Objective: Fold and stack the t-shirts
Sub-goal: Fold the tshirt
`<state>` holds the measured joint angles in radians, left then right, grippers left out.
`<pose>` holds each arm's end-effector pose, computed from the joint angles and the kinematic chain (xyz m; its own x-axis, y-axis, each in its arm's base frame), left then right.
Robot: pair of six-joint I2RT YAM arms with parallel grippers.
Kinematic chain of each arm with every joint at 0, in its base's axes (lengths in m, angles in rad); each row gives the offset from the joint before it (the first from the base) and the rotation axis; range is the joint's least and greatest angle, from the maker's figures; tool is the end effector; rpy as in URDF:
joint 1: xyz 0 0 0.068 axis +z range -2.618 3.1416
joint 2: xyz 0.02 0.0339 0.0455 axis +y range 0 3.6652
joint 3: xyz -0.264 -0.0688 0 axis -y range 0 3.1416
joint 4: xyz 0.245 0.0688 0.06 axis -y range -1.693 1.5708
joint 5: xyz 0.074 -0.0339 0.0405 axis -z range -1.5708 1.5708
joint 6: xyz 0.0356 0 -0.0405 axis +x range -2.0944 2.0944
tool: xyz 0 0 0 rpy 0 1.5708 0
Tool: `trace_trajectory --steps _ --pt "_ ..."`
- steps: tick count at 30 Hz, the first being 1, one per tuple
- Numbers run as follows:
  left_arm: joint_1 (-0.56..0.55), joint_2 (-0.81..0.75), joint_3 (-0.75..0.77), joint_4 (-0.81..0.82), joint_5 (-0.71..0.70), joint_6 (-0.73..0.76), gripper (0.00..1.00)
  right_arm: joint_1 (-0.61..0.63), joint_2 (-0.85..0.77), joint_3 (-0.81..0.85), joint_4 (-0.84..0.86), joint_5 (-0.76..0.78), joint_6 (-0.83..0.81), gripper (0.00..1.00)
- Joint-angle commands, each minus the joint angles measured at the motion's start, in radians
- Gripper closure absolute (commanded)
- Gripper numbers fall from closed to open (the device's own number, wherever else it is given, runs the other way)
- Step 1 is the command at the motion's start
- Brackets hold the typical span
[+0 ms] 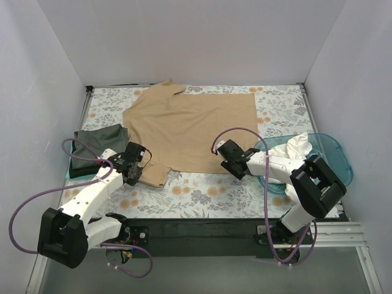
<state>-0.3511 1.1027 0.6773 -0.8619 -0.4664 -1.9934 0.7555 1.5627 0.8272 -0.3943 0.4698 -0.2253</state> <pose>0.1730 -0.0463 0.2011 0.1973 -0.9398 -0.2790 -0.8998 -0.0606 -0.4322 0.2185 0.1836 0.1620 -0.5365 -0.7790 -0.3246 -0.6059 0.6233 -0.4944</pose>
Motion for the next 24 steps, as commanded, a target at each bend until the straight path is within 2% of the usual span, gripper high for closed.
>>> trace_trajectory --steps 1,6,9,10,12,15,16,20,24 --pt "0.004 -0.009 0.044 -0.02 -0.06 -0.025 1.0 -0.025 0.036 0.01 -0.028 0.035 0.004 0.45" --pt "0.004 -0.006 0.071 -0.051 -0.101 -0.041 1.0 -0.048 0.049 0.001 -0.037 0.052 0.009 0.49" --pt "0.009 0.003 0.096 -0.051 -0.121 -0.044 1.0 -0.051 0.056 0.004 -0.041 0.024 0.007 0.6" --pt "0.009 0.015 0.108 -0.046 -0.117 -0.038 1.0 -0.051 0.057 0.006 -0.04 0.015 0.006 0.68" --pt "0.011 0.026 0.14 -0.055 -0.117 -0.028 1.0 -0.053 0.057 0.009 -0.043 -0.026 0.003 0.77" --pt "0.009 0.028 0.159 -0.077 -0.123 -0.031 1.0 -0.051 0.054 0.013 -0.052 -0.071 0.004 0.86" --pt "0.009 0.023 0.163 -0.084 -0.123 -0.036 1.0 -0.05 0.048 0.013 -0.055 -0.083 0.006 0.97" --pt "0.011 -0.038 0.162 -0.13 -0.114 -0.076 1.0 -0.025 0.019 0.018 -0.086 -0.172 0.035 0.99" --pt "0.009 -0.087 0.15 -0.208 -0.084 -0.137 1.0 0.05 -0.007 0.026 -0.15 -0.184 0.089 0.99"
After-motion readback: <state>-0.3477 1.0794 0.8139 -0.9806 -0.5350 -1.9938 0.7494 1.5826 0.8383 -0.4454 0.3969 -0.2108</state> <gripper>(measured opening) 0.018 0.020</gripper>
